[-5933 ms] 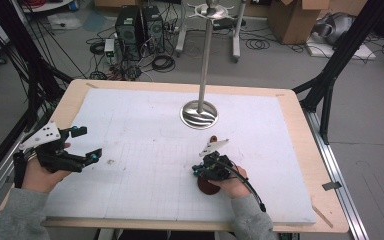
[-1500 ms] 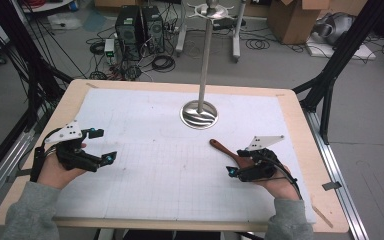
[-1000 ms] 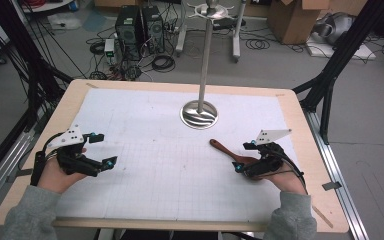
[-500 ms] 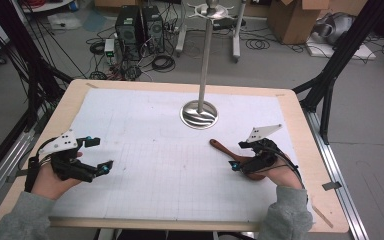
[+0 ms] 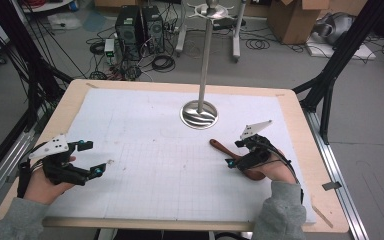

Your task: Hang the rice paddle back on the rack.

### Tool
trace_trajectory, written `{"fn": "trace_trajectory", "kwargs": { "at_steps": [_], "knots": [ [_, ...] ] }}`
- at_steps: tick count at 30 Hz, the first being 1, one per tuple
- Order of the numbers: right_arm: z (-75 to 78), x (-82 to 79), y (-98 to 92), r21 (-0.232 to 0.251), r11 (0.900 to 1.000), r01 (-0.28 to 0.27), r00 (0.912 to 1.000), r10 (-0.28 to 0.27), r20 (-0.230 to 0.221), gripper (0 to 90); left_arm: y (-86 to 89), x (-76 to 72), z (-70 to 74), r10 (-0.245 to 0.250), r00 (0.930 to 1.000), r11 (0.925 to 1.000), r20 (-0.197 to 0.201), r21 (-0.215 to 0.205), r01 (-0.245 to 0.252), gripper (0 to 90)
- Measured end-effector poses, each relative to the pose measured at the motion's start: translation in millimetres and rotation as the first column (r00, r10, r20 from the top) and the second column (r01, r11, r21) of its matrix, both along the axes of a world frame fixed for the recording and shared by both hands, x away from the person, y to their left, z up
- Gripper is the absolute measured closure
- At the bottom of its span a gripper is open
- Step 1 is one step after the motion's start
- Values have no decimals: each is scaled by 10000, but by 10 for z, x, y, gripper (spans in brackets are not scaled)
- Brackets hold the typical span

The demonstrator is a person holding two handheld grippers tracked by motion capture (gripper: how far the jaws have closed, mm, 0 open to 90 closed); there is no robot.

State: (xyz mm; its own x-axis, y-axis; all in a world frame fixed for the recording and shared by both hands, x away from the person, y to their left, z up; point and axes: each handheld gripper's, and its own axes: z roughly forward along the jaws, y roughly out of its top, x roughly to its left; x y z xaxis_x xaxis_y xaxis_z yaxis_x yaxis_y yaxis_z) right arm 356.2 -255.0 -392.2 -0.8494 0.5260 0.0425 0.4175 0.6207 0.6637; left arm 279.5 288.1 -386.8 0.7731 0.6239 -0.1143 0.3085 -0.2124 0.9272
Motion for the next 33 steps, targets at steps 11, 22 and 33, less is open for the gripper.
{"fn": "trace_trajectory", "kwargs": {
  "at_steps": [11,22,33],
  "knots": [
    [-54,93,46,-492,9986,206,9994,-218,-255,202,-11,-59,18,-26,10000,10000,45,33,25,18],
    [-162,185,45,-1073,9925,582,9947,-667,-779,264,-2,-65,1,14,10000,9999,4,111,-14,18],
    [-183,221,82,-1338,9881,758,9913,-892,-970,392,-7,-71,-15,-47,9998,9999,-217,151,50,18]
  ]
}}
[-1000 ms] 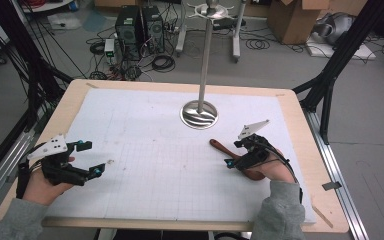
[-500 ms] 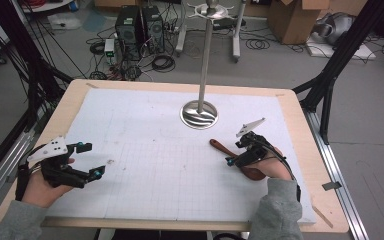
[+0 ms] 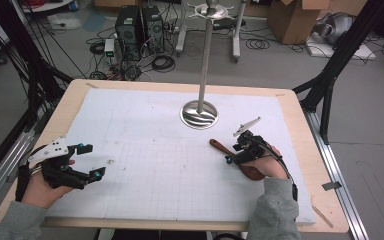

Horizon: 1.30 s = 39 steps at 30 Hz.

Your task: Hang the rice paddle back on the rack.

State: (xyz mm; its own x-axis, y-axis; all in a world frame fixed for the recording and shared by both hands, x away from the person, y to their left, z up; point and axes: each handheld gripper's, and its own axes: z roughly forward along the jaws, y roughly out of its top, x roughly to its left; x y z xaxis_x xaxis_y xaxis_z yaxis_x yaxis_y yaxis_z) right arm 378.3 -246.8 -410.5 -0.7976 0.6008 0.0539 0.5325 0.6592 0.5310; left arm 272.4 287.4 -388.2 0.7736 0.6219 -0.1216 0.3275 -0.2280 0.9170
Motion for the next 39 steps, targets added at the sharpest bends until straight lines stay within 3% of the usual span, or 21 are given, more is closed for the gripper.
{"fn": "trace_trajectory", "kwargs": {
  "at_steps": [24,39],
  "knots": [
    [-36,25,44,-861,9957,342,9991,-364,-234,544,-23,16,-40,76,9999,9999,-99,126,-75,18],
    [-56,45,56,-1110,9938,-20,9999,6,-128,609,-18,7,-77,181,9997,9992,-171,347,-175,18]
  ]
}}
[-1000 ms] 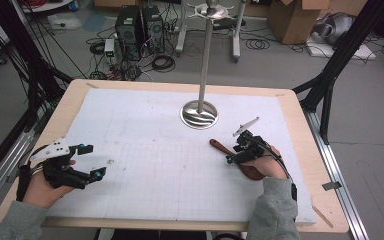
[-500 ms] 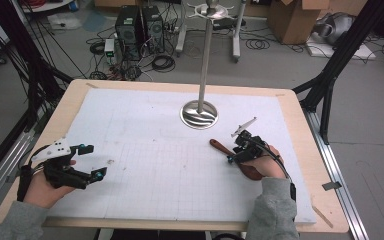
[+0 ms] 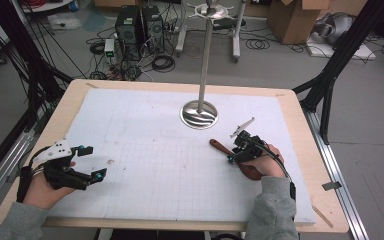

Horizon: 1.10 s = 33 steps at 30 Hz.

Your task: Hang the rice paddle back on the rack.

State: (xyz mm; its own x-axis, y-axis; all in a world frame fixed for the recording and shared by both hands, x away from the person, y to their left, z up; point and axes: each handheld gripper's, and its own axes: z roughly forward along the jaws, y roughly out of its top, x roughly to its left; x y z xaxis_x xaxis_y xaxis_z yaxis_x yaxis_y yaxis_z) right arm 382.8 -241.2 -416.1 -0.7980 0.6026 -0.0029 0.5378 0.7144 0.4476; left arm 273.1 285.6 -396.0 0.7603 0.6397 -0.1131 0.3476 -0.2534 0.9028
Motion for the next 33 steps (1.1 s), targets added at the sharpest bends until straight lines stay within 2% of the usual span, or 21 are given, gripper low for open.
{"fn": "trace_trajectory", "kwargs": {
  "at_steps": [6,12,18,23,33],
  "knots": [
    [5,3,4,48,10000,-2,10000,3,-100,673,6,-6,-3,13,10000,10000,-66,20,-13,18],
    [6,23,-5,103,9997,205,9996,-203,-219,713,0,-23,10,-82,9999,10000,117,29,81,18],
    [27,15,62,-403,9990,193,9995,-203,-244,750,-8,-25,-1,-81,10000,9999,54,92,80,18],
    [34,8,85,-625,9980,75,9999,-84,-150,757,-1,-27,2,-113,9999,9999,68,55,112,18],
    [40,7,82,-552,9985,19,9999,-28,-149,763,27,-25,2,-41,10000,10000,60,31,41,18]
  ]
}}
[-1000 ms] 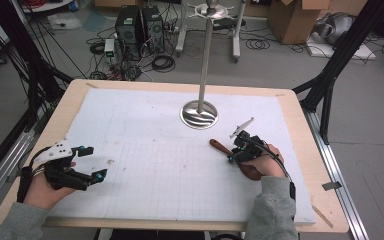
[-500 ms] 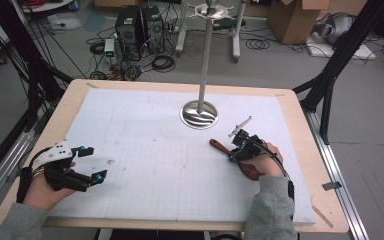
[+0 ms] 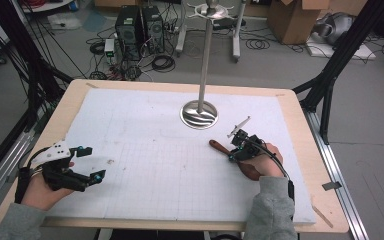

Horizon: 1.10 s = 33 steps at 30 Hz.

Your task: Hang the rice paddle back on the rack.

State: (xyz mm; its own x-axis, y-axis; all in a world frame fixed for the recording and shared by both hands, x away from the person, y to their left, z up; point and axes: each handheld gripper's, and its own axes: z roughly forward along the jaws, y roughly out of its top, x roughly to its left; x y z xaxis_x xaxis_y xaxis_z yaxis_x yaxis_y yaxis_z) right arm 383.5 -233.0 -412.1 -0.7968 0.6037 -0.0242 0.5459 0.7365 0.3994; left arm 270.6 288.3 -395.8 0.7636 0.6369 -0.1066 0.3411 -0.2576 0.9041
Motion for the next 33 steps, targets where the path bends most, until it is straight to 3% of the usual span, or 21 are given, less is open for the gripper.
{"fn": "trace_trajectory", "kwargs": {
  "at_steps": [11,12,16,21,26,33],
  "knots": [
    [106,-55,-35,268,9995,185,9972,-204,721,764,15,1,8,-2,10000,10000,-10,-38,2,18],
    [133,-59,-47,228,9990,390,9932,-413,1086,764,18,1,9,-33,10000,10000,0,-25,33,18],
    [200,-85,-81,440,9975,548,9861,-610,1545,765,18,5,14,-59,10000,10000,32,-30,59,18],
    [270,-122,-125,806,9944,682,9800,-819,1815,766,16,8,12,-79,10000,10000,-11,-56,79,18],
    [368,-165,-183,1276,9872,962,9593,-1261,2525,769,-24,-13,61,-387,9992,9988,78,-306,390,18],
    [421,-204,-224,1781,9809,777,9535,-1253,2741,769,-25,-10,46,-410,9992,9989,43,-204,410,18]
  ]
}}
